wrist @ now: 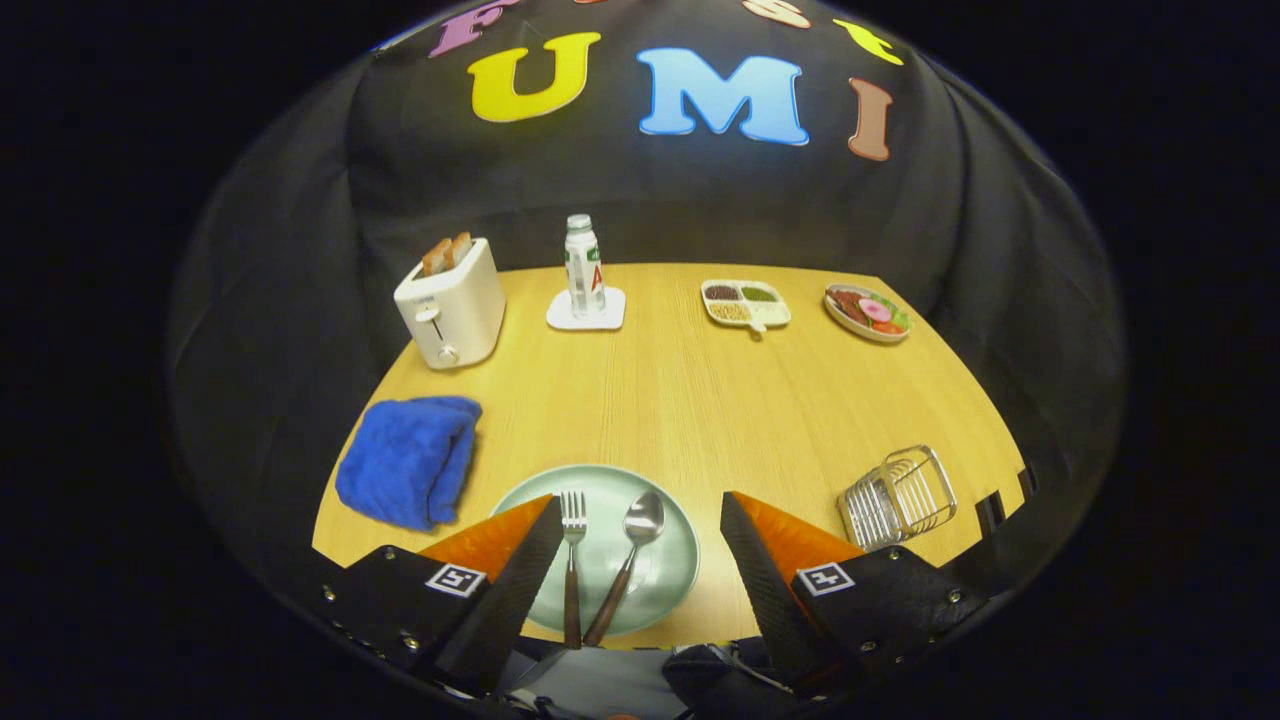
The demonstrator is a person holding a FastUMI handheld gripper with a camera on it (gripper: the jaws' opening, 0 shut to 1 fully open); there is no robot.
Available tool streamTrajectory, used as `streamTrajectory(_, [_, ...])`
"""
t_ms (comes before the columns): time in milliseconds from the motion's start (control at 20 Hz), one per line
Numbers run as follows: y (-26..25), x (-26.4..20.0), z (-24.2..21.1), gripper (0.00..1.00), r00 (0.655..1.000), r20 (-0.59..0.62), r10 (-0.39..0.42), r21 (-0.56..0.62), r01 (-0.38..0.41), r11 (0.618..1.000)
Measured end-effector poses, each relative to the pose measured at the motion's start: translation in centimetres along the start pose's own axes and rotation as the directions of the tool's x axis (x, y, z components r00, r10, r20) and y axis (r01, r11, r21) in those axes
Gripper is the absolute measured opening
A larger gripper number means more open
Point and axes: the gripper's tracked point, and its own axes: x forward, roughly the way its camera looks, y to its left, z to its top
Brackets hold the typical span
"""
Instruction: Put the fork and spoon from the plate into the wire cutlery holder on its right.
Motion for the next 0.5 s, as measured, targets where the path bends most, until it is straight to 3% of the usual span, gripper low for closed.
streamTrajectory(500, [1.7, 5.4, -7.8, 0.98, 0.968, -0.248, -0.031, -0.001, 0.031, 1.0])
